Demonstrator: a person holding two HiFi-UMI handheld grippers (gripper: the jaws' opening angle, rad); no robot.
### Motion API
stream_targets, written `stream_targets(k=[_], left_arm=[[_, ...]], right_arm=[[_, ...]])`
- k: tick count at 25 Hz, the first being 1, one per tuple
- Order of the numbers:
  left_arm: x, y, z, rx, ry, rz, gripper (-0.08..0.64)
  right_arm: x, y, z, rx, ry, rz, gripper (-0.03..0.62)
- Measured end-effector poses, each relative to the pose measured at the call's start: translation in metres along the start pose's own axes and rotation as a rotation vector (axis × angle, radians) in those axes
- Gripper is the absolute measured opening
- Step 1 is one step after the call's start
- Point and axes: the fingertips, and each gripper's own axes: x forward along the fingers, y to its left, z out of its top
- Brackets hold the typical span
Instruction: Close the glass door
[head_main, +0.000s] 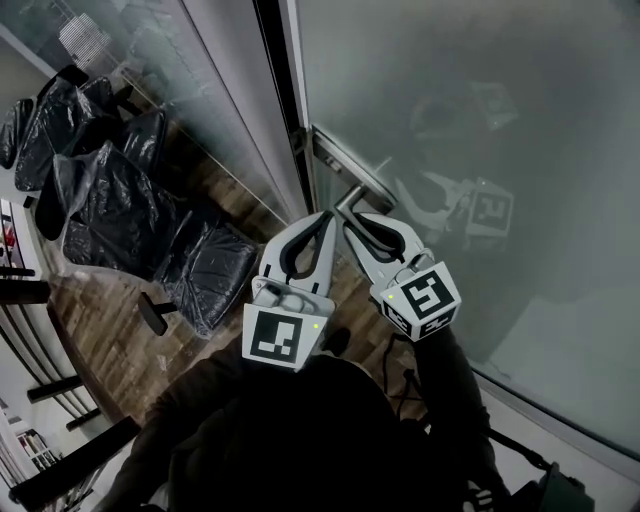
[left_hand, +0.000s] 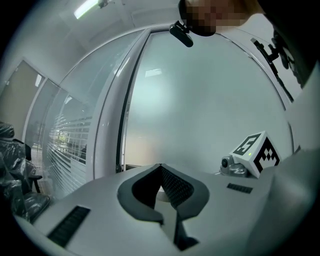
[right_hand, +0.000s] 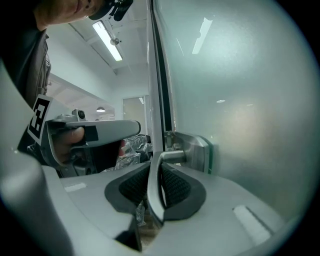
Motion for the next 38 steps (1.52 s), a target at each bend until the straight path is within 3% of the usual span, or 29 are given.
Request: stream_targets(k=[11, 34, 38], left_arm=[[-0.024, -0.011, 0.017, 0.018, -0.024, 0.006, -0.003], [-0.031, -0.015, 0.027, 0.031, -0.043, 0.019, -0.003], [-0.036, -0.011, 0.028, 0.033, -0.05, 0.023, -0.003]], right_arm=[[-0.007, 0.026, 0.002, -0.017, 0.0, 0.017, 0.064], [-0.009, 0.032, 0.002, -0.016, 0.018, 0.028, 0.064], [-0.01, 0.035, 0.001, -0.062, 0.018, 0.015, 0.066]])
